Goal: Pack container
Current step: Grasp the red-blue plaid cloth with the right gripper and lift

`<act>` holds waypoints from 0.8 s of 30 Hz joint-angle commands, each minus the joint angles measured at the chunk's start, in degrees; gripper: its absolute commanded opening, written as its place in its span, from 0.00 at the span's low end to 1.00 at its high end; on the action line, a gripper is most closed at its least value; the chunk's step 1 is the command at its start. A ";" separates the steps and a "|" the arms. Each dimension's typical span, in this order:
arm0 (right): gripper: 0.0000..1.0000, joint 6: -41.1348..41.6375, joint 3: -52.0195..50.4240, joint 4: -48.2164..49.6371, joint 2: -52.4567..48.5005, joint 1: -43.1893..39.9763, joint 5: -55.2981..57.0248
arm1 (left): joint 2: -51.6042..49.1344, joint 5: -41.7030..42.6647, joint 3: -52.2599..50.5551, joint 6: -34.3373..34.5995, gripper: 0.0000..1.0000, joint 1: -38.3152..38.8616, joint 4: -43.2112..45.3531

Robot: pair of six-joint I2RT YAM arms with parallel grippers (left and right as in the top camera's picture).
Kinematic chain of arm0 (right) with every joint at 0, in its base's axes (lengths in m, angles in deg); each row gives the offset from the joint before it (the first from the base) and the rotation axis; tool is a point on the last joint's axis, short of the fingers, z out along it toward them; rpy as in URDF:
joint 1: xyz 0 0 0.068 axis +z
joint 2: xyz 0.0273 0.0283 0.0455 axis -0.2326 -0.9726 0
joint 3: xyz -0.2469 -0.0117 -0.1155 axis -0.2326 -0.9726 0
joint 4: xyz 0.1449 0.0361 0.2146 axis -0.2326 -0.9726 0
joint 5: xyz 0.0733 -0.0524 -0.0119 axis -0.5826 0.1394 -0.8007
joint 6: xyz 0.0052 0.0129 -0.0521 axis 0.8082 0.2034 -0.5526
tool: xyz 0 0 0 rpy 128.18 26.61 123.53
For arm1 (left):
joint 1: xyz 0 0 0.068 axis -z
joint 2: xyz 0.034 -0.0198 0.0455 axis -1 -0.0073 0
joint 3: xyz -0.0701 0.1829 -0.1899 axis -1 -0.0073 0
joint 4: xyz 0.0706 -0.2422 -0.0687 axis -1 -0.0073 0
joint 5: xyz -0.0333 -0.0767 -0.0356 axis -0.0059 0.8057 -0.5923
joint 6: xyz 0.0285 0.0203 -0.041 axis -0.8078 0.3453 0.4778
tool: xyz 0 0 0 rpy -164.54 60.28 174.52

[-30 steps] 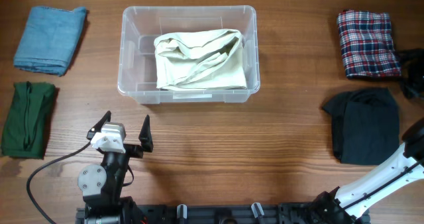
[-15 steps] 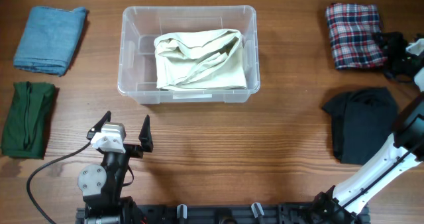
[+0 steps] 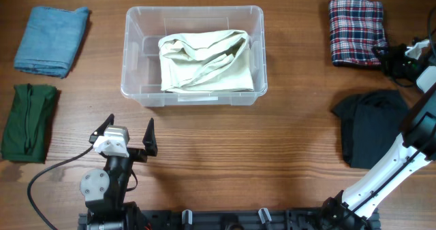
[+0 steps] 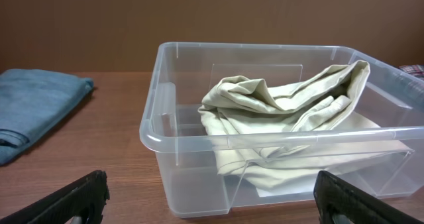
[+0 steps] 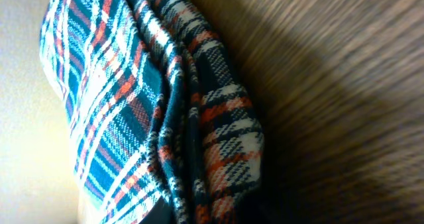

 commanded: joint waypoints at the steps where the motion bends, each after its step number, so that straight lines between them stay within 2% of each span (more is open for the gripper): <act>1: 0.04 -2.51 -0.31 0.02 -2.05 0.83 -6.32 | 0.42 0.07 -0.33 -0.87 1.00 0.26 0.04; 10: 0.04 -4.35 -0.17 -1.64 6.91 0.98 -5.49 | 0.42 0.07 -0.33 -0.87 1.00 0.26 0.04; 24: 0.04 -12.55 -0.17 -10.27 30.53 5.86 -0.63 | 0.42 0.07 -0.33 -0.87 1.00 0.26 0.04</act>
